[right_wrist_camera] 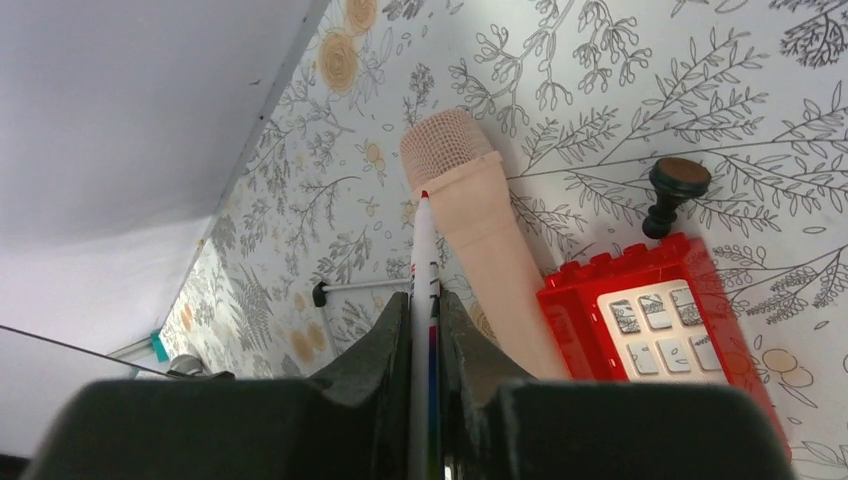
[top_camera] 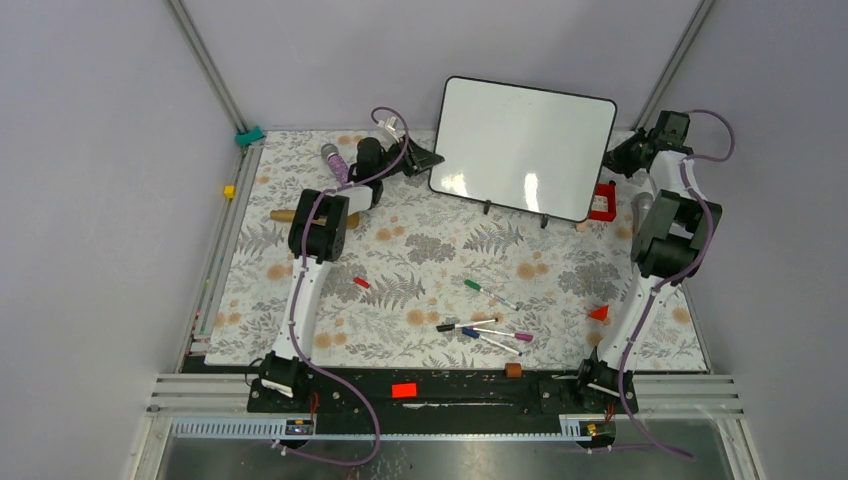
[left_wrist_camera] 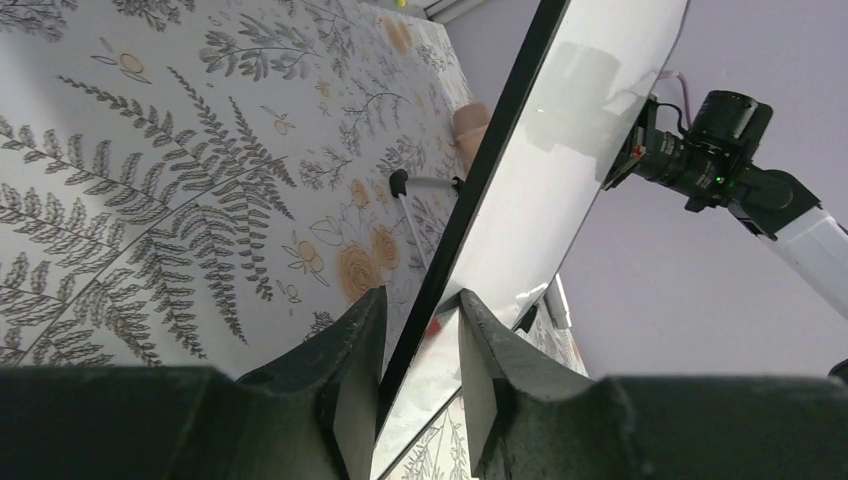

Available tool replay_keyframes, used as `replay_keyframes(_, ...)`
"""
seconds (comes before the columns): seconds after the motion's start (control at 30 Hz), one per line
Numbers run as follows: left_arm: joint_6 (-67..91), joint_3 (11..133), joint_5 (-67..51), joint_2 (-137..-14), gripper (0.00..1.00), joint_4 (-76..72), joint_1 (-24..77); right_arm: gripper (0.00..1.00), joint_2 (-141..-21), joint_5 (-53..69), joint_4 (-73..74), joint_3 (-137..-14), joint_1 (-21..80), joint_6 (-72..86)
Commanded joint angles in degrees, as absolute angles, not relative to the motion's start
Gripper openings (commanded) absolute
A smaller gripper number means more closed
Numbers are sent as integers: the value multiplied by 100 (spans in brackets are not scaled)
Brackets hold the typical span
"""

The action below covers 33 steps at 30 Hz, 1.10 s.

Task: Write a sentence on the whiteboard
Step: Adjust the whiteboard at the center of the board.

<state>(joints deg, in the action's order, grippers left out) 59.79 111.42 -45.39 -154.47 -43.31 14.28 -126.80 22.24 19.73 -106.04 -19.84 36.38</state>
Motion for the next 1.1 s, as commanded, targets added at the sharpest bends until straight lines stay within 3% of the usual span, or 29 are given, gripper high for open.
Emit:
replay_keyframes(0.0, 5822, 10988, -4788, -14901, 24, -4602, 1487, 0, -12225, 2571, 1542, -10104, -1878, 3739)
replay_keyframes(0.33, 5333, 9707, -4825, -14116, 17, -4857, 1502, 0, -11555, 2622, 1269, -9056, -1758, 3694)
replay_keyframes(0.47, 5017, 9213, -4909, -13790, 0, -4772, 1494, 0, -11321, 2606, 1270, -8860, -1594, 3640)
replay_keyframes(1.07, 5002, 6417, -5930, -12261, 0, -5707, 1144, 0, -9790, 2117, 1543, -7651, -1512, 3485)
